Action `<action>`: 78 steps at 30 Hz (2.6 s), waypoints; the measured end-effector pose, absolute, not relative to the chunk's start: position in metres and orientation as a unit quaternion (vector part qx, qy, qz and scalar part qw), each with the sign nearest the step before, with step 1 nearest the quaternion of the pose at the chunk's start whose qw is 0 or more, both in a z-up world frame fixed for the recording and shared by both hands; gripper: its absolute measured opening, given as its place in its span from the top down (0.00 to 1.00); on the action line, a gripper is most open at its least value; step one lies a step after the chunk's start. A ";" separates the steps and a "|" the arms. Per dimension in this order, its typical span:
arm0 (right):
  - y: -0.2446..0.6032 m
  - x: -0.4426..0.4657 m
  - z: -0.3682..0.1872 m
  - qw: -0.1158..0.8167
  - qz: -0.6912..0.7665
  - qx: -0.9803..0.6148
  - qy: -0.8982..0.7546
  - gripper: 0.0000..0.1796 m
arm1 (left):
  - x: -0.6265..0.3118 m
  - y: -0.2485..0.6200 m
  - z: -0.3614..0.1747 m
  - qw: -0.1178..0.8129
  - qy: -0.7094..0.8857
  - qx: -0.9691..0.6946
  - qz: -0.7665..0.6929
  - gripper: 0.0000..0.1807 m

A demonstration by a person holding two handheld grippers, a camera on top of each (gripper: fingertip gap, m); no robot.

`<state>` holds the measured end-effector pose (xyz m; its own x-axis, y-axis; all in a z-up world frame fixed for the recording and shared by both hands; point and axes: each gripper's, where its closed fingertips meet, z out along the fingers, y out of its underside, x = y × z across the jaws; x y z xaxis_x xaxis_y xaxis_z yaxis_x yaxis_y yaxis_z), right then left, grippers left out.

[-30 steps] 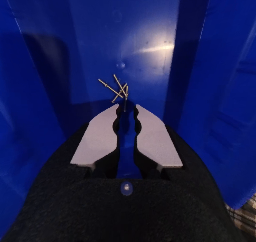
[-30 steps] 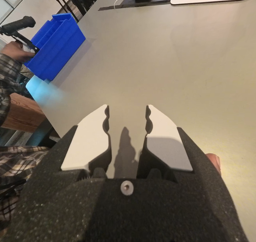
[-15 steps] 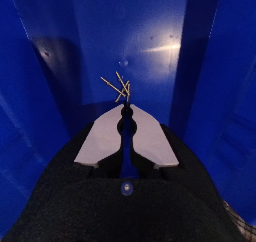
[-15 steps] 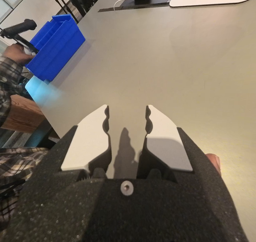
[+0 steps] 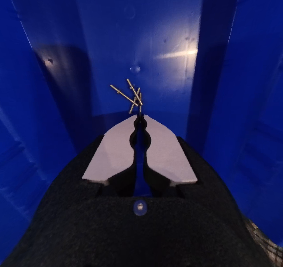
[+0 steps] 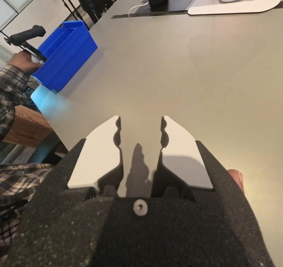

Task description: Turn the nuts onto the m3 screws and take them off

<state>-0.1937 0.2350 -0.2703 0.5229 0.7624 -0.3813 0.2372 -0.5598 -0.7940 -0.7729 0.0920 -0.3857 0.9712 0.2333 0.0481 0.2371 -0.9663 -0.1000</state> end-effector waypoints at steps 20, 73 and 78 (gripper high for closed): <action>0.234 -0.190 -0.265 0.359 0.374 -0.797 -0.311 0.72 | -0.691 0.171 -0.202 0.349 0.028 -0.934 -0.067 0.99; 0.298 -0.359 -0.218 0.522 0.481 -0.564 -0.421 0.37 | -0.343 0.249 -0.239 0.555 0.323 -0.586 -0.494 0.99; 0.305 -0.354 -0.224 0.528 0.456 -0.579 -0.422 0.35 | -0.343 0.246 -0.236 0.552 0.328 -0.583 -0.498 0.99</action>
